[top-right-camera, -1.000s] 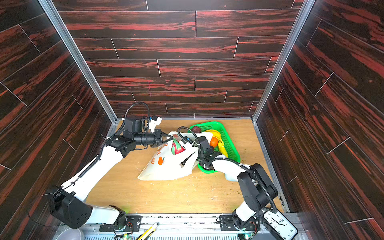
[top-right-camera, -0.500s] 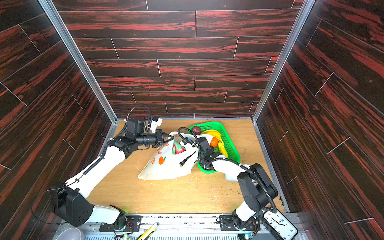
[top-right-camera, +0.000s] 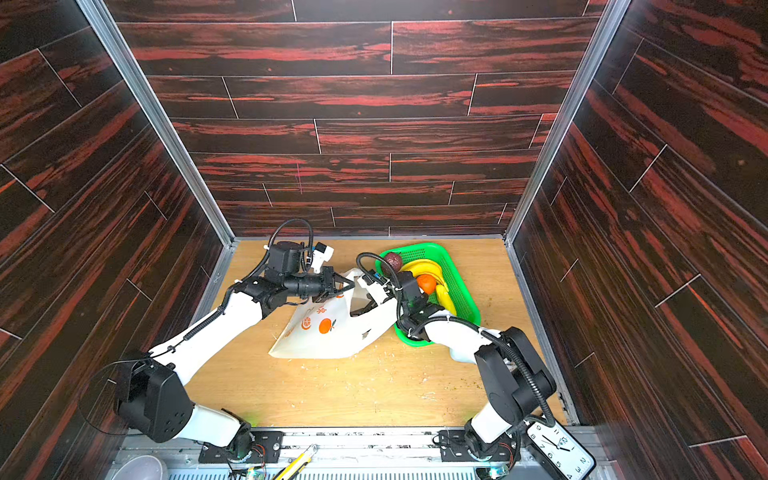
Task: Place the fake fruits into the plastic bag and tie a complex knot
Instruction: 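Open the right gripper to drop the dragon fruit into the bag, then withdraw the right gripper from the bag back over the basket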
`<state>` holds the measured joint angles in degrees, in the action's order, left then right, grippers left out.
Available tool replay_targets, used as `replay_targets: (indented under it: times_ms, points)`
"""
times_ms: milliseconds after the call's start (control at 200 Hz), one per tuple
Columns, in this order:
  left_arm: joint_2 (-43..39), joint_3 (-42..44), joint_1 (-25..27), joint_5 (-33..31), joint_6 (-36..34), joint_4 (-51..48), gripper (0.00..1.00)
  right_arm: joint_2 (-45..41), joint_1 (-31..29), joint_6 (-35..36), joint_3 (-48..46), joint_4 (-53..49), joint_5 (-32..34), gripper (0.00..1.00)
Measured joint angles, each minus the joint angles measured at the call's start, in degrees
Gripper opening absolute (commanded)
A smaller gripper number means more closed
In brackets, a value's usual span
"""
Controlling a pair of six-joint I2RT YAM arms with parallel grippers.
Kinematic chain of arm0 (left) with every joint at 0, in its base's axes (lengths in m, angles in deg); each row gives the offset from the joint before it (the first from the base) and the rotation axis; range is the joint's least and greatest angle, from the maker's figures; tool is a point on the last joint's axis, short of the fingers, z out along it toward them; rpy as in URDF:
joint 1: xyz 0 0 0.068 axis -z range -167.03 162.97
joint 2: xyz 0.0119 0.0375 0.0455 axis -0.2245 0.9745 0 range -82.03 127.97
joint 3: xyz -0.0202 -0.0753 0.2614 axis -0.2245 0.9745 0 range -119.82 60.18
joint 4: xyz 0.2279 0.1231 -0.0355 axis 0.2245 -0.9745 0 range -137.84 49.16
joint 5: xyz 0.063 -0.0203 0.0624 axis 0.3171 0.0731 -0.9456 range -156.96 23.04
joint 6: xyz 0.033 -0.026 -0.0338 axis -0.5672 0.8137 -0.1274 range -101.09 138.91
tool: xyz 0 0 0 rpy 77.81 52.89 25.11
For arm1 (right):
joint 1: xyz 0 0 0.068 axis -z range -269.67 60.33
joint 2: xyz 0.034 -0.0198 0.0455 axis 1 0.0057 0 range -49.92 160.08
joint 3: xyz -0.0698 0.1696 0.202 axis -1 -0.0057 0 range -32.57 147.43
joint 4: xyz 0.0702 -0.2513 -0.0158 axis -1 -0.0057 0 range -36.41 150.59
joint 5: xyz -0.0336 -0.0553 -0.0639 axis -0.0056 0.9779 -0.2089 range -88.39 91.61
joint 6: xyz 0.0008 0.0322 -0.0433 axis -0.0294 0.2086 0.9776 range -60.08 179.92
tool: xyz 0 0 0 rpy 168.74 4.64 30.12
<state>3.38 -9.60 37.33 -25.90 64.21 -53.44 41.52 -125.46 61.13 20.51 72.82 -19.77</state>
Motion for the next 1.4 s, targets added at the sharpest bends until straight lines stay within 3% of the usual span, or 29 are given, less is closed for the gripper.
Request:
replay_targets:
  times_ms: [170, 416, 616, 832, 1242, 1403]
  points:
    - [-0.4, -0.9, -0.2, -1.0, -2.3, -3.0, 0.0, -2.1, 0.0, 0.3, 0.0, -3.5, 2.0, 0.98]
    - [-3.0, -0.9, -1.7, -1.1, -4.6, -5.9, 0.0, -6.3, 0.2, 0.9, -1.2, -8.9, 5.2, 0.85]
    - [-4.9, -0.5, -3.2, -0.1, -5.4, -6.4, 0.0, -9.9, 0.5, 1.0, -4.3, -12.3, 7.2, 0.63]
    - [-7.4, 3.0, -4.5, 1.8, -4.6, -5.3, 0.0, -13.0, 0.7, 0.7, -5.8, -14.4, 8.9, 0.49]
    - [-8.2, 3.7, -5.1, 3.3, -4.0, -4.8, 0.0, -13.4, 3.2, -3.2, -5.2, -17.3, 11.8, 0.52]
    - [-9.0, 3.7, -6.4, 2.8, -4.2, -5.0, 0.0, -14.6, 5.7, -4.2, -5.3, -19.7, 9.5, 0.59]
